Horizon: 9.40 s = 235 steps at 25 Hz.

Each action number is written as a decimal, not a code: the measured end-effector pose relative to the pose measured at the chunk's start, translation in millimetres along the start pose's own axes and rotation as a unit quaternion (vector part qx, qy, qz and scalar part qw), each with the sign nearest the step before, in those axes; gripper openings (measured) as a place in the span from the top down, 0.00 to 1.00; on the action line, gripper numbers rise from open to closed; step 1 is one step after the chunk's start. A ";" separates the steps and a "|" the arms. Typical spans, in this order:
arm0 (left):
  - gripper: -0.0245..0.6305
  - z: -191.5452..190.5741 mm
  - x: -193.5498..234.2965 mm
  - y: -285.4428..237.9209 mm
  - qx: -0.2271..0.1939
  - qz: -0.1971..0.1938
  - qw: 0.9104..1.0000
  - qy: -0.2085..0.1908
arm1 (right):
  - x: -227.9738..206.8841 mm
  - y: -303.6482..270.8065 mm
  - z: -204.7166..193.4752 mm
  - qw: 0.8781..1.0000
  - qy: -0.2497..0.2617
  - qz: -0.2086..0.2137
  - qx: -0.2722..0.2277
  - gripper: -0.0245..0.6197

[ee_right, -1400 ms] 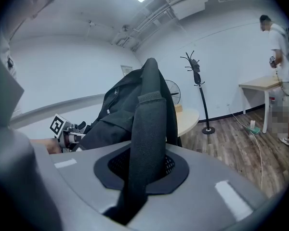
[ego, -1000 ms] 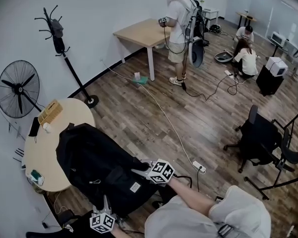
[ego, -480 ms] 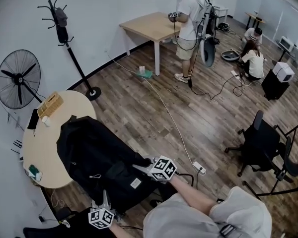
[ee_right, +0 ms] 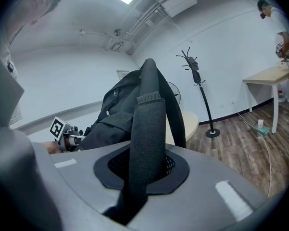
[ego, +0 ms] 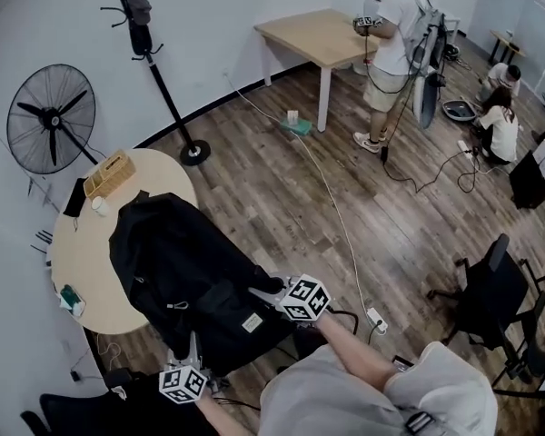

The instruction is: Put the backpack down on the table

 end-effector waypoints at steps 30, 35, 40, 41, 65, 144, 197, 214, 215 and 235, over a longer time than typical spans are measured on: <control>0.76 87.8 30.0 -64.9 -0.032 0.135 0.990 0.011 | -87.3 -122.9 100.7 0.993 0.021 0.113 0.005 0.89; 0.76 89.3 52.3 -77.7 -0.028 0.137 0.990 0.015 | -93.6 -146.7 100.2 0.993 0.013 0.114 0.014 0.89; 0.76 89.3 86.9 -97.5 -0.023 0.119 0.992 0.035 | -103.5 -178.7 100.9 0.994 0.013 0.104 0.027 0.89; 0.76 90.5 95.6 -101.8 -0.020 0.118 0.992 0.038 | -105.1 -187.6 101.2 0.994 0.011 0.101 0.031 0.89; 0.76 126.2 306.4 -71.1 -0.028 0.164 0.983 0.082 | -35.8 -419.1 120.1 0.987 0.026 0.138 0.081 0.89; 0.68 80.0 572.9 -157.6 0.024 0.181 0.893 0.412 | -107.6 -762.1 63.9 0.910 -0.103 0.178 0.359 0.84; 0.50 142.8 498.5 -95.3 -0.031 0.285 0.928 0.236 | -38.0 -662.0 145.5 0.973 0.021 0.125 0.193 0.68; 0.50 157.1 469.1 -100.8 -0.023 0.278 0.945 0.170 | -11.7 -630.8 140.3 0.975 0.079 0.122 0.168 0.68; 0.50 157.9 469.0 -100.8 -0.024 0.280 0.945 0.167 | -11.3 -630.0 140.5 0.975 0.081 0.121 0.167 0.68; 0.53 167.0 467.7 -98.2 -0.038 0.300 0.941 0.153 | -5.9 -628.6 151.7 0.983 0.056 0.107 0.139 0.69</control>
Point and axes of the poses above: the fingertips, and each gripper's own axes: y backward along the fingers, x to its left, z out of its top, the point moved 5 cm from there along y, backward along the fingers
